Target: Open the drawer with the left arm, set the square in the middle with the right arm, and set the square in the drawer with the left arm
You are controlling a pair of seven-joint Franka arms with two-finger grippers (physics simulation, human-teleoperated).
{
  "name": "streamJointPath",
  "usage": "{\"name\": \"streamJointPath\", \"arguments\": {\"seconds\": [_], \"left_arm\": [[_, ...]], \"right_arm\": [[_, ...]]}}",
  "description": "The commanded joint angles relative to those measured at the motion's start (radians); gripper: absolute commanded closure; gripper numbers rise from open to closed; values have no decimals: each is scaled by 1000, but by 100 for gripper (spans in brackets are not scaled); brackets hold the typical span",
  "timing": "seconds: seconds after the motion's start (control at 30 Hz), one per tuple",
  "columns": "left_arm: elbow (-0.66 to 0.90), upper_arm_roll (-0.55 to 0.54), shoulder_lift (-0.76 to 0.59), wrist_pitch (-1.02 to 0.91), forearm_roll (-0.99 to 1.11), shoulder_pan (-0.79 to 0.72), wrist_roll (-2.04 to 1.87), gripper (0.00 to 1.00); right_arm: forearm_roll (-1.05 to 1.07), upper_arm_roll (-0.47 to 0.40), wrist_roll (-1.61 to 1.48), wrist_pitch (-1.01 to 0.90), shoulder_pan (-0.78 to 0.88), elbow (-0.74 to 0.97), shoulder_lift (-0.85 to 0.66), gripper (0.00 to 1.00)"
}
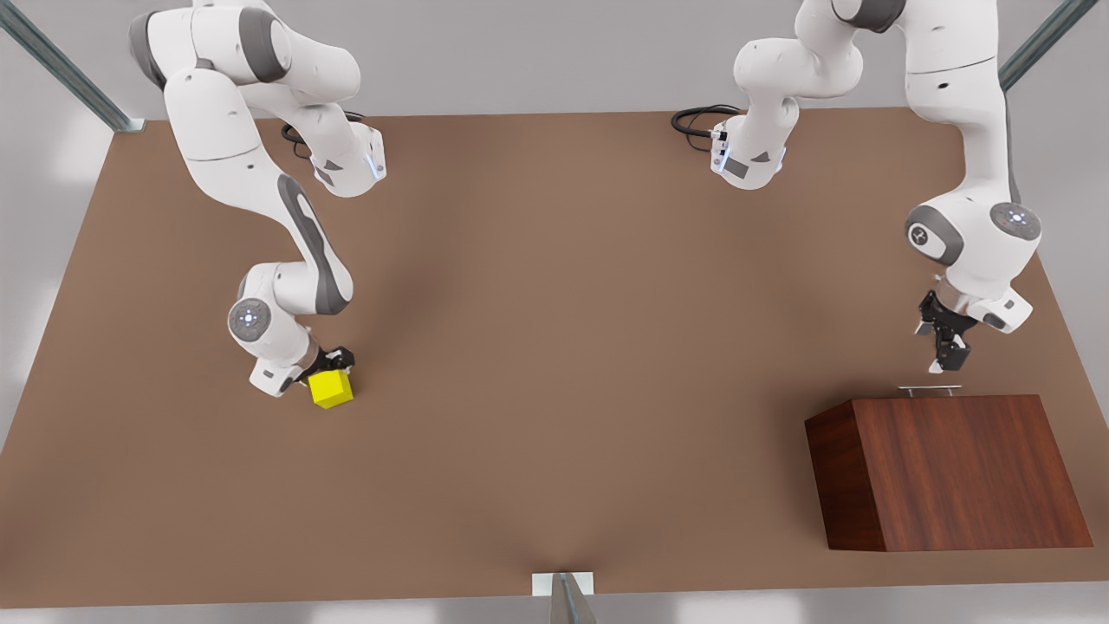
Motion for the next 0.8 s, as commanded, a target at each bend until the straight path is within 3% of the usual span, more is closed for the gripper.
{"name": "streamJointPath", "arguments": {"seconds": [0.0, 0.17, 0.23, 0.4, 0.53, 0.77], "left_arm": [[2, 0, 4, 3, -12, 1, 0, 0], [7, 0, 54, 80, -56, 2, 2, 0], [23, 0, 73, 81, -58, 4, 2, 0], [51, -6, 117, 97, -56, 14, 2, 0], [66, -12, 143, 120, -78, 14, 2, 0], [66, -21, 174, 126, -79, 14, 2, 0]], "right_arm": [[0, 0, 0, 8, -1, 0, 5, 0], [0, 2, 2, 42, 6, 3, 39, 0], [0, 2, 0, 41, 6, 11, 39, 14], [-1, 2, 0, 38, 5, 35, 53, 14], [-1, 8, 2, 27, 5, 43, 54, 25], [-1, 17, 5, 25, 6, 43, 44, 26]]}}
